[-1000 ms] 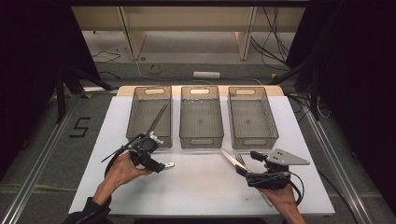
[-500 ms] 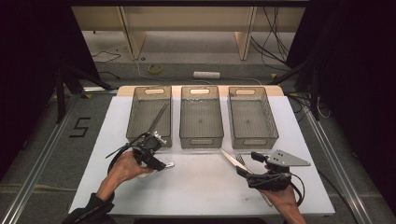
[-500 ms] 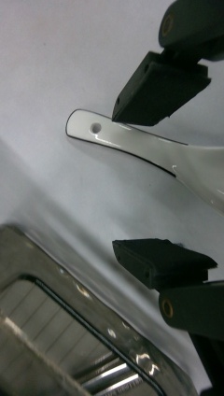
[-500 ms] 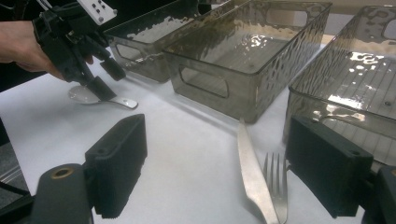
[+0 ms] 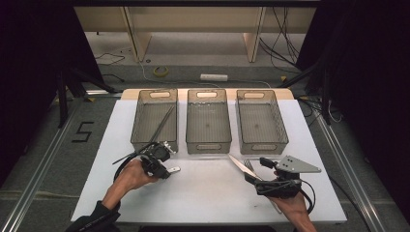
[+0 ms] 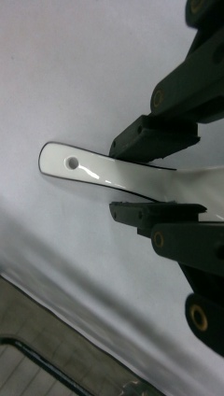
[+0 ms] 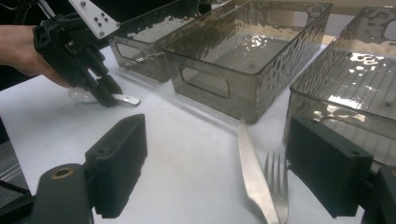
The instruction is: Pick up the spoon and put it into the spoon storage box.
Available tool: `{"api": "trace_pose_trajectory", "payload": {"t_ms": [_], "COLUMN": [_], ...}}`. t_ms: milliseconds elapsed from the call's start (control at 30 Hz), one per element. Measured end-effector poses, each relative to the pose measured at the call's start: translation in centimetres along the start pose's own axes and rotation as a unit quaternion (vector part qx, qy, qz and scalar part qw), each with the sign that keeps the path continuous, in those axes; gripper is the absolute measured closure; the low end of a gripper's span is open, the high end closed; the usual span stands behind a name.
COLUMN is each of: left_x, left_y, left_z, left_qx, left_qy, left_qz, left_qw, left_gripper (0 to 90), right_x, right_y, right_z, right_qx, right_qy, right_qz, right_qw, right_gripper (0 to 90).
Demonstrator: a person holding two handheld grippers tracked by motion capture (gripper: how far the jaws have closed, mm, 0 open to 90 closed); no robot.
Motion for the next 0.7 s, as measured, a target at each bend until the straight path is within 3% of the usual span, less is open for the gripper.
{"api": "trace_pose_trajectory", "payload": {"t_ms": [300,700], "left_x": [0.0,-1.3], "left_y": [0.0,-0.5], "left_z": [0.1,0.2], "left_qx": [0.007,-0.013], "left_qy": [-0.006,0.013], "left_qz": [0.006,-0.033], "left_qw": [0.9999,0.9993], "left_gripper": [74.1,74.6], "right_x": [-0.1,-0.3], "right_y": [0.1,0.0], "right_z": [0.1,0.0], "right_qx": [-0.002,-0.003], "right_qy": [0.002,0.004], "right_qz": [0.001,-0.001], "right_qw": [1.0000,1.0000], "right_gripper": [21.8,21.9]}}
Point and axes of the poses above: each handheld gripper's, and its own axes: x roughly forward along the jaws, y roughly out of its underside, z roughly to its left, the point moved 10 cm from there along x, roughly forward along the jaws, and after that the axes turned 5 degrees about x, right-handed, at the moved point
